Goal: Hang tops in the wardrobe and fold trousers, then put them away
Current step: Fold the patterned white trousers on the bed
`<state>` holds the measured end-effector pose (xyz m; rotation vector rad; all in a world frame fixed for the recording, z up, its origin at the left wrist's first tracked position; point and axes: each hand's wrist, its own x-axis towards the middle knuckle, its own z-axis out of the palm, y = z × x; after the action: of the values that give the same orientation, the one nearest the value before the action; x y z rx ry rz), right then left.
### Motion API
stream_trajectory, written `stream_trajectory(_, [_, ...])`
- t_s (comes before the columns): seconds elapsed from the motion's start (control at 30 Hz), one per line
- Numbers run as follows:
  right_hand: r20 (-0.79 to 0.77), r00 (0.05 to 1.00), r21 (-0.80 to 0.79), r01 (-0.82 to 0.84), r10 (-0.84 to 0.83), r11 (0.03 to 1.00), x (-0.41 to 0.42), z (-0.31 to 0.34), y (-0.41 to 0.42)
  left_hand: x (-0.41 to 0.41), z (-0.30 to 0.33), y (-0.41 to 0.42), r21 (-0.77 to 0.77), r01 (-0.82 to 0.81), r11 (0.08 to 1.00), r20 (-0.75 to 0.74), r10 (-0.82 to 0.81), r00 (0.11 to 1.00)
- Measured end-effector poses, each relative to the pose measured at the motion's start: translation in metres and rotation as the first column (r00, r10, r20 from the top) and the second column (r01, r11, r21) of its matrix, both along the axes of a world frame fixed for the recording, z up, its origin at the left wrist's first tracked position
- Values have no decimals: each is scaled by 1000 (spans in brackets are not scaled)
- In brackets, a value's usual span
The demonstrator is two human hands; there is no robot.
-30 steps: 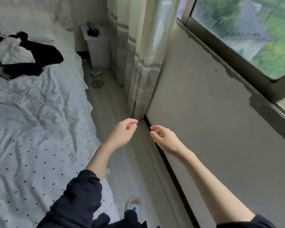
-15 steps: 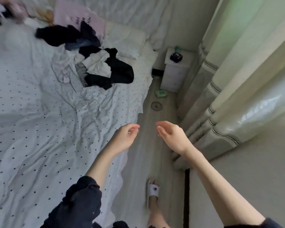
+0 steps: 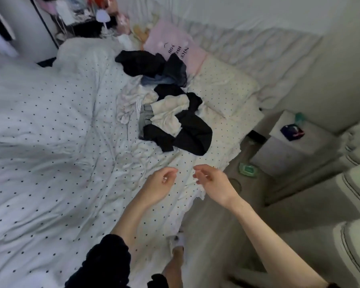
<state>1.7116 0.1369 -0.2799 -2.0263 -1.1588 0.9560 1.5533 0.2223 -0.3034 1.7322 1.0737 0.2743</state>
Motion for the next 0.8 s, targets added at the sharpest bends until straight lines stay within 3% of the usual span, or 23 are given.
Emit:
stream_trajectory(0.3, [17,986,-87,-166,169,982,129,-39,198,116,-41,165,-16,-201,979,-55,200,978])
stream_trajectory(0.5, [25,971,-196,-227,236,954,188,-78,266,154,-75,217,-60,-234,970,-155,223,963])
stream_trajectory(0.6, [99,936,-255,-304,338,918,214,-103,313,170,-97,244,-48,-308,950,-164,297,941])
stream_trajectory(0.7, [174,903,-219,-353,392,910,235,-128,363,190,-115,272,-55,-372,926,-179,358,917])
stream_trajectory(0.8, [378,829,-149,-386,413,911,252,-158,415,209,-135,297,-59,-458,887,-169,443,880])
